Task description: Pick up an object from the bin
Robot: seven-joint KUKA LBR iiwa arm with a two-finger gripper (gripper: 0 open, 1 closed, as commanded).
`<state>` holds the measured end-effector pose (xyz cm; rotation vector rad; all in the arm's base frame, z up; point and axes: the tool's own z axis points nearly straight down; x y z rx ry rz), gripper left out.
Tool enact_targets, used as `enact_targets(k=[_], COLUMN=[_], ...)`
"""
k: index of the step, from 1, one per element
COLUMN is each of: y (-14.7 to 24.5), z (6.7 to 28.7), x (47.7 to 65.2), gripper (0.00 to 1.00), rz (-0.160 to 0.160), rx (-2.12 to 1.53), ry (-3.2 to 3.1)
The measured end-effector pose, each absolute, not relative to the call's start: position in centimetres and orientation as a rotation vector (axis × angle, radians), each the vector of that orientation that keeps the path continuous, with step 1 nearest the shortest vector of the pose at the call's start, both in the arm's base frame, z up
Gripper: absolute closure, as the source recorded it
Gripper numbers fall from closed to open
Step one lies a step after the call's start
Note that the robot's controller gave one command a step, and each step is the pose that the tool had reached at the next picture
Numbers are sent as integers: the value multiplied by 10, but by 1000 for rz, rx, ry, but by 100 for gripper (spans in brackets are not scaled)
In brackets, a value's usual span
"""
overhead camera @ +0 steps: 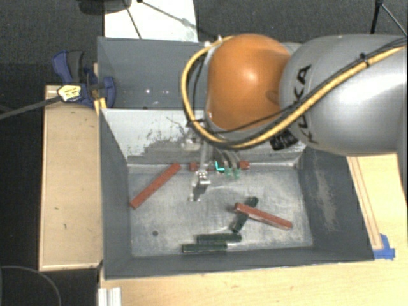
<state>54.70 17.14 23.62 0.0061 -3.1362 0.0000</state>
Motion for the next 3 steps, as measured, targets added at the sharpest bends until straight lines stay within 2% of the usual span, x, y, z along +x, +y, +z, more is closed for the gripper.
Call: enact_targets(k=[1,2,3], y=[170,178,204], z=[241,187,126], x=[549,564,572], gripper=[0,0,0], rz=[-2,-4,-2], rx=[0,74,225], ry=[-3144,-3150,-3141])
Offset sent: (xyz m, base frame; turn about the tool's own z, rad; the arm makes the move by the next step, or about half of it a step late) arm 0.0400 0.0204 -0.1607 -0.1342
